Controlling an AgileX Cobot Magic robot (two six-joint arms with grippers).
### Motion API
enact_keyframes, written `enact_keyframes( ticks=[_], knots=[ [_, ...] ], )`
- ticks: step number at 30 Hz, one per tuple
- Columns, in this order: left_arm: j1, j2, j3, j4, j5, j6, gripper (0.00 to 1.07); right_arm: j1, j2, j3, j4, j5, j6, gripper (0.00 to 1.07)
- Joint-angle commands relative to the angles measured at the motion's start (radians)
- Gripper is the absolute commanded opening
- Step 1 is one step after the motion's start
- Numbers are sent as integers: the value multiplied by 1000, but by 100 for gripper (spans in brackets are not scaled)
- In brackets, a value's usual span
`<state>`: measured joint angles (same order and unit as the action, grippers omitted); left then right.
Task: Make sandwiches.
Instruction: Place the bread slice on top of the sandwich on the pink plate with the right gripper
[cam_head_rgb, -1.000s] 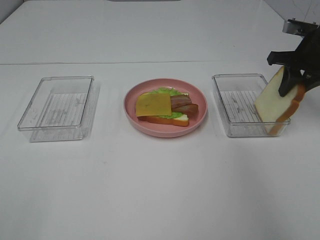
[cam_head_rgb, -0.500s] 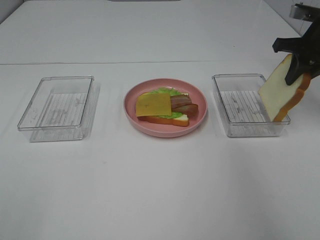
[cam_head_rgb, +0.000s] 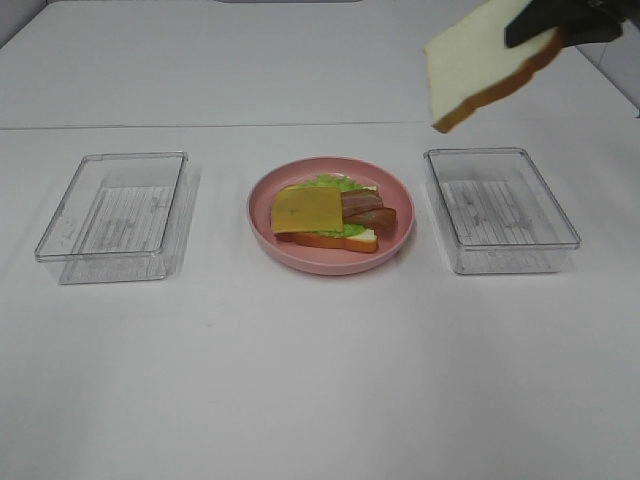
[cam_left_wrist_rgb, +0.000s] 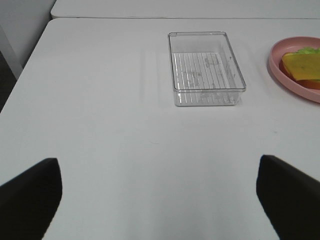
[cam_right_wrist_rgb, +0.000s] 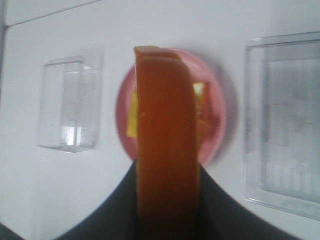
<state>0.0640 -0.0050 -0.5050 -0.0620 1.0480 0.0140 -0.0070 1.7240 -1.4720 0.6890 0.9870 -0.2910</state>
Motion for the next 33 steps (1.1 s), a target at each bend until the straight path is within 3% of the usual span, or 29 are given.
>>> enact_keyframes(
  ticks=[1, 3, 9, 11, 19, 33],
  knots=[
    [-3, -18, 6, 1, -15, -2, 98, 47, 14, 36, 110, -60, -57, 0],
    [-3, -18, 6, 1, -15, -2, 98, 156, 60, 57, 168, -173, -61, 0],
    [-3, -18, 6, 1, -15, -2, 98, 245, 125, 57, 213, -238, -60, 0],
    [-3, -18, 6, 1, -15, -2, 98, 287, 214, 57, 267, -265, -62, 0],
    [-3, -18, 6, 1, -15, -2, 98, 294, 352, 57, 425, -301, -113, 0],
    [-3, -18, 6, 1, -15, -2, 98, 293, 441, 57, 420, -362, -123, 0]
  ],
)
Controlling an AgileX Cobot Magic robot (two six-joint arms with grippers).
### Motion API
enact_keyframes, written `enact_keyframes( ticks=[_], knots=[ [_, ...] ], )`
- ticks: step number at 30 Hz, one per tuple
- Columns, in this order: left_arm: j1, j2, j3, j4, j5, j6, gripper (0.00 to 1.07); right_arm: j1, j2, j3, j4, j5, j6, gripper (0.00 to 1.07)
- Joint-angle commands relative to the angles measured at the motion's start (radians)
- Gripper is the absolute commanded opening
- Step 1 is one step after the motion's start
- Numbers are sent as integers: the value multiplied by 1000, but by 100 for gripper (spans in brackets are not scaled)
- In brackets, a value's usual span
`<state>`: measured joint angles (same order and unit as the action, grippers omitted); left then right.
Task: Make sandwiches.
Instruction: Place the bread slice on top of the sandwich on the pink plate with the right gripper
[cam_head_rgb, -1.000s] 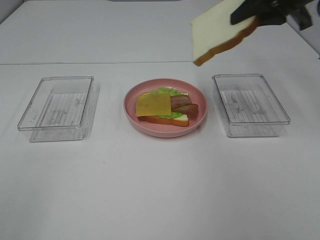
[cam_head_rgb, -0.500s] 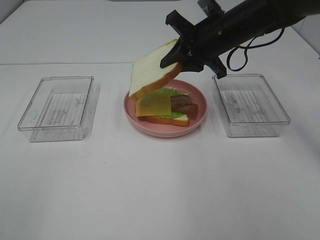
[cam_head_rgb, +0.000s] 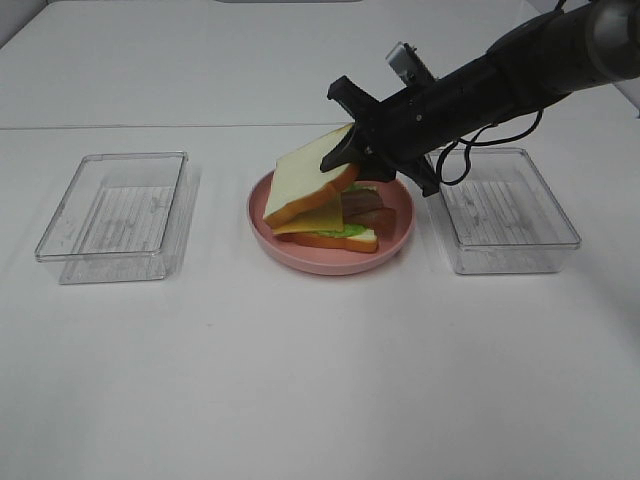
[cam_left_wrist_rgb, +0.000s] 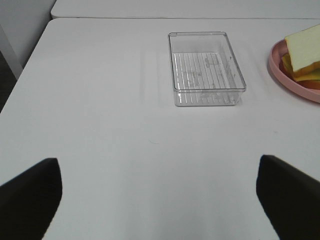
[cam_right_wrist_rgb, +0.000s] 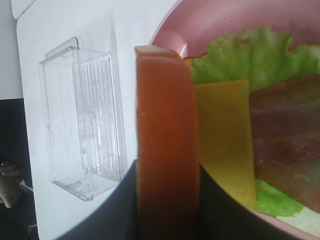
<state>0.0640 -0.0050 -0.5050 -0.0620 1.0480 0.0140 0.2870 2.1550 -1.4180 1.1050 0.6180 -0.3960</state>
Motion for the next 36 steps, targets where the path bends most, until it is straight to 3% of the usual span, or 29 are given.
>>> enact_keyframes(
  ticks=[1, 11, 13, 14, 15, 16, 17, 18, 19, 21, 22, 23, 31, 33, 34, 35, 36],
  knots=[
    [-3, -18, 6, 1, -15, -2, 98, -1, 10, 3, 4, 7, -18, 0],
    [-3, -18, 6, 1, -15, -2, 98, -1, 16, 3, -38, 19, -3, 2],
    [-3, -18, 6, 1, -15, -2, 98, -1, 15, 3, -43, 30, -3, 14],
    [-3, -18, 6, 1, -15, -2, 98, -1, 15, 3, -43, 30, -3, 14],
    [-3, -18, 6, 1, -15, -2, 98, -1, 10, 3, -50, 31, -3, 27],
    [-3, -18, 6, 1, -15, -2, 98, -1, 10, 3, -50, 31, -3, 27],
    [-3, -18, 6, 1, -15, -2, 98, -1, 7, 3, -62, 32, -3, 36],
    [-3, -18, 6, 1, -15, -2, 98, -1, -3, 3, -78, 34, -3, 51],
    [-3, -18, 6, 1, -15, -2, 98, -1, -3, 3, -78, 34, -3, 51],
    [-3, -18, 6, 1, -15, -2, 98, -1, -18, 3, -105, 36, -3, 75],
    [-3, -18, 6, 1, -15, -2, 98, -1, -18, 3, -105, 36, -3, 75],
    [-3, -18, 6, 1, -15, -2, 98, -1, -31, 3, -129, 39, -3, 84],
    [-3, -18, 6, 1, -15, -2, 98, -2, -85, 3, -271, 44, 57, 86],
    [-3, -18, 6, 1, -15, -2, 98, -5, -113, -3, -400, 40, 140, 86],
    [-3, -18, 6, 1, -15, -2, 98, -5, -113, -3, -400, 40, 140, 86],
    [-3, -18, 6, 1, -15, -2, 98, -5, -135, -12, -513, 41, 219, 86],
    [-3, -18, 6, 1, -15, -2, 98, -5, -135, -12, -513, 41, 219, 86]
  ],
)
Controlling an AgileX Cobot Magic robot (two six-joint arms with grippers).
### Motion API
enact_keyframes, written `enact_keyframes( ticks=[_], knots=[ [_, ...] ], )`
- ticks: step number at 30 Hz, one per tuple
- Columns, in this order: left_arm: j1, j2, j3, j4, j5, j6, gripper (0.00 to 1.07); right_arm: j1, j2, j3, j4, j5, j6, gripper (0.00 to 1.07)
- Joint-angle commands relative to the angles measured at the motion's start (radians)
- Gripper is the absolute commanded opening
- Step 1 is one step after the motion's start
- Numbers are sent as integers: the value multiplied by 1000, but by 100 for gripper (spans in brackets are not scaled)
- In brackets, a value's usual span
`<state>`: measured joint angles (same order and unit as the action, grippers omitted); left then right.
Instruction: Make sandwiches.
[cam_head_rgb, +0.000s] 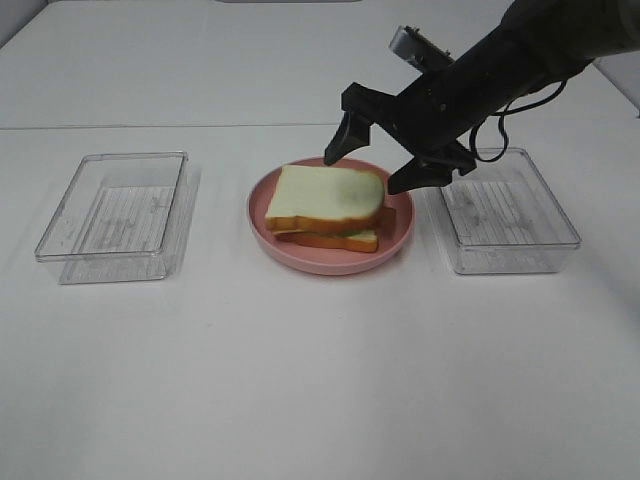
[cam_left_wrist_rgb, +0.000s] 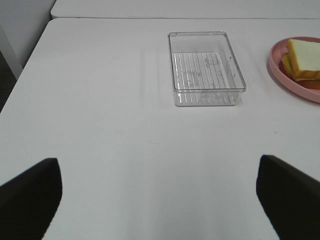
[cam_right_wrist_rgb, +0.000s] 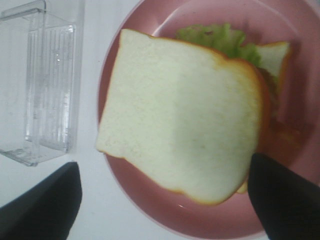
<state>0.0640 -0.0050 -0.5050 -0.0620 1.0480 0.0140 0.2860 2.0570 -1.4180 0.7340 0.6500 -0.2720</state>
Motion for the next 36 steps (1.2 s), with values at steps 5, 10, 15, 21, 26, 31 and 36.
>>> enact_keyframes(
  ticks=[5, 10, 15, 21, 26, 31, 36],
  knots=[
    [-3, -18, 6, 2, -15, -1, 98, -4, -106, -74, -411, 88, 272, 86],
    [-3, -18, 6, 2, -15, -1, 98, -4, -157, -128, -589, 190, 358, 86],
    [-3, -18, 6, 2, -15, -1, 98, -70, -190, -213, -716, 345, 400, 86],
    [-3, -18, 6, 2, -15, -1, 98, -225, -190, -229, -741, 407, 394, 86],
    [-3, -18, 6, 2, -15, -1, 98, -271, -201, -227, -765, 457, 375, 86],
    [-3, -18, 6, 2, -15, -1, 98, -267, -289, -154, -804, 470, 378, 86],
    [-3, -18, 6, 2, -15, -1, 98, -267, -546, 109, -799, 434, 377, 86]
  ],
)
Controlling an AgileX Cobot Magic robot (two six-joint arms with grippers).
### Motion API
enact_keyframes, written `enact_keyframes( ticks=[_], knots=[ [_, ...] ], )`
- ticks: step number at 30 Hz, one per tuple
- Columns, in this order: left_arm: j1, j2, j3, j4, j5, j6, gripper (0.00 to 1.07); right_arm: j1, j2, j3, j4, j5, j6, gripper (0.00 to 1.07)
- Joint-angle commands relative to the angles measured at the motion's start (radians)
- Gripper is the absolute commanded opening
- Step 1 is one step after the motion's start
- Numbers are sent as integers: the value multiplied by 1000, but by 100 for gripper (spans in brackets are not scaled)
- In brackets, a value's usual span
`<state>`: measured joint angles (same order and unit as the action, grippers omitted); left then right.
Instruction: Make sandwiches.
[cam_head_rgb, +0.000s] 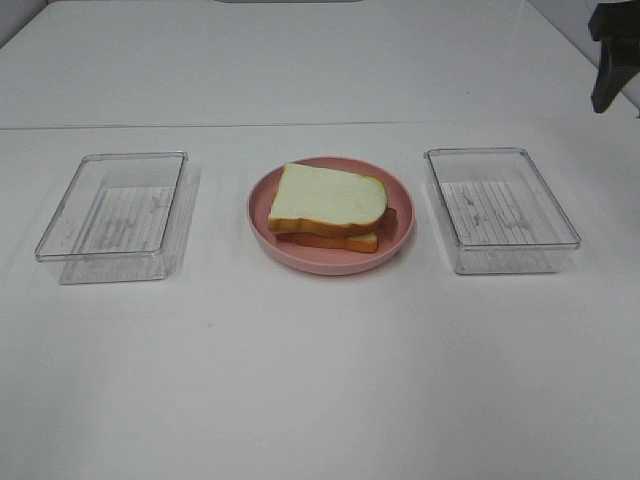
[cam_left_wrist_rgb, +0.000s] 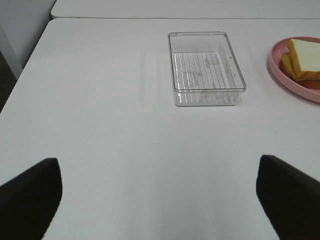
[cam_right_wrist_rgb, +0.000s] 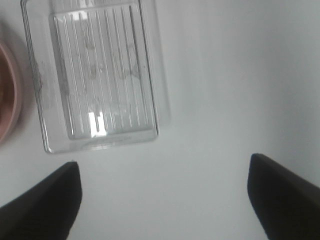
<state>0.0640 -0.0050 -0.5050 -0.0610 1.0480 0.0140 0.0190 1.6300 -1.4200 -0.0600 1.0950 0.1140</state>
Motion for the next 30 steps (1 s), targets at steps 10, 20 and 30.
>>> enact_keyframes(
  ticks=[10, 20, 30],
  knots=[
    [-3, -18, 6, 1, -15, -1, 98, 0, -633, 461, -5, -57, -9, 86],
    [-3, -20, 6, 1, -15, 0, 98, 0, -1177, 718, 6, -51, 0, 86],
    [-3, -20, 6, 1, -15, 0, 98, 0, -1453, 852, 15, 7, 20, 86]
  ],
)
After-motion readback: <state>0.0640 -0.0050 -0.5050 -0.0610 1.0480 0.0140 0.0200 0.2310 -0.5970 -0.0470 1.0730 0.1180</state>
